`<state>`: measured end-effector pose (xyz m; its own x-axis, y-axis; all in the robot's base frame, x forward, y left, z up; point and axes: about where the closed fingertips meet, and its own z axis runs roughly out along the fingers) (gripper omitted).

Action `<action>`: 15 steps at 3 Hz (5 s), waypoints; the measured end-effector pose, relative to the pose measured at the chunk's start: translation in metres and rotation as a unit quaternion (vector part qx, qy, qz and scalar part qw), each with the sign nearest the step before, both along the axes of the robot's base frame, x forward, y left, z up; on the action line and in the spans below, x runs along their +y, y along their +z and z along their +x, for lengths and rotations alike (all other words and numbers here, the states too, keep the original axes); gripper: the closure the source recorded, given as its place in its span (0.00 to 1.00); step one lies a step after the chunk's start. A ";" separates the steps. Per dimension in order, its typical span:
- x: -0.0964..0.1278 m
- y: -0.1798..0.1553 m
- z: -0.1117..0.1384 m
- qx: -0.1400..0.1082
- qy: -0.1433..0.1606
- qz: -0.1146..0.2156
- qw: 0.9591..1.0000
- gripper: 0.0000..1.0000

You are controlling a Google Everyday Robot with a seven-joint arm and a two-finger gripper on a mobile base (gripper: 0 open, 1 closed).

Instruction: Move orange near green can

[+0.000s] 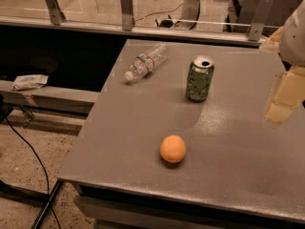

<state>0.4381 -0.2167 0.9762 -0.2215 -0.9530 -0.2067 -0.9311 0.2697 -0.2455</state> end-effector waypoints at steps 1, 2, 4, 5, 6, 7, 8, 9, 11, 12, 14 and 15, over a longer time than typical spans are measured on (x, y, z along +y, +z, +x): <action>0.000 0.000 0.000 0.000 0.000 0.000 1.000 0.00; -0.002 -0.013 -0.007 -0.023 -0.020 0.040 0.999 0.00; 0.016 -0.090 -0.067 -0.073 -0.024 0.156 0.985 0.00; 0.064 -0.149 -0.067 -0.071 -0.002 0.233 0.970 0.00; 0.127 -0.157 -0.053 -0.063 0.028 0.310 0.948 0.00; 0.141 -0.154 -0.051 -0.060 0.032 0.327 0.943 0.00; 0.141 -0.154 -0.051 -0.060 0.033 0.326 0.943 0.00; 0.143 -0.154 -0.050 -0.059 0.026 0.332 0.941 0.00; 0.155 -0.160 -0.042 -0.046 0.004 0.369 0.928 0.00; 0.161 -0.162 -0.040 -0.040 -0.004 0.387 0.921 0.00; 0.168 -0.151 -0.034 -0.041 -0.013 0.452 0.891 0.17; 0.170 -0.149 -0.034 -0.041 -0.011 0.451 0.891 0.41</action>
Offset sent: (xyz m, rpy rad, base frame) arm -0.0249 -0.0116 -0.0458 0.2855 -0.1493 -0.1420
